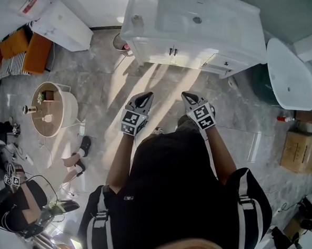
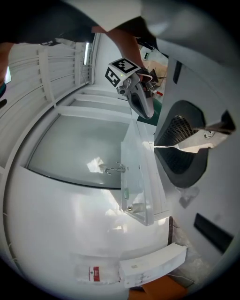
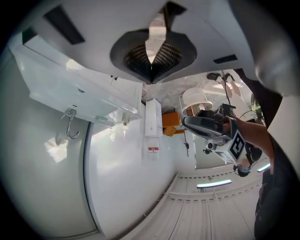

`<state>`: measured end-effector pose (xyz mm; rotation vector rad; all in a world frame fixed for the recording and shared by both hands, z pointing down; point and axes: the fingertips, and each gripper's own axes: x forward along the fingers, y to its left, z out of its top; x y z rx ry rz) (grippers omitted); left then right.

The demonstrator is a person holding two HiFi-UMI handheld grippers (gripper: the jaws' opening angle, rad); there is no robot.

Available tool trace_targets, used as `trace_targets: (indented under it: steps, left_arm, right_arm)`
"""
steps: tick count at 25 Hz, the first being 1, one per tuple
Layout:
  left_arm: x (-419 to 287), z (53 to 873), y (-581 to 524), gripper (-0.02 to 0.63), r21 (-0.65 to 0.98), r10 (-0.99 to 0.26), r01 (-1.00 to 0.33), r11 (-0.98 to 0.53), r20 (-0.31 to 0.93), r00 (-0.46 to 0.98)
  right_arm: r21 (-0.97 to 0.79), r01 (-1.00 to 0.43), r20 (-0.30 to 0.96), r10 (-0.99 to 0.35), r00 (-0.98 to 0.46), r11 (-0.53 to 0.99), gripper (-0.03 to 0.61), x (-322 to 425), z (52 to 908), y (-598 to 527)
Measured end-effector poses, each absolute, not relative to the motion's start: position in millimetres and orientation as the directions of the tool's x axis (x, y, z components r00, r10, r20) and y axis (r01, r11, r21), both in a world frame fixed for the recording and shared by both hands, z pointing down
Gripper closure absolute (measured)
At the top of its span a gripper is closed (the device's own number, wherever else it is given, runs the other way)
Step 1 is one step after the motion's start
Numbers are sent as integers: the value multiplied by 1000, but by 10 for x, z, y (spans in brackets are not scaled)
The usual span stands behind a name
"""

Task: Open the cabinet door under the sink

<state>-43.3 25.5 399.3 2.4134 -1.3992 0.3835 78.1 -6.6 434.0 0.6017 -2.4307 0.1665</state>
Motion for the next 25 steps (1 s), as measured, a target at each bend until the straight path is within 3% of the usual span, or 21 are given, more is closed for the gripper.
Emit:
trace_targets:
  steps: [8, 25]
  left_arm:
    - [-264, 4182, -290, 597, 250, -814, -905, -343, 402, 420]
    - [8, 5120, -1430, 597, 209, -778, -925, -318, 499, 381]
  right_arm:
    - [-15, -413, 630, -312, -711, 911, 519, 1122, 4517, -633]
    - [-138, -412, 651, -231, -723, 901, 519, 1208, 5371, -1759]
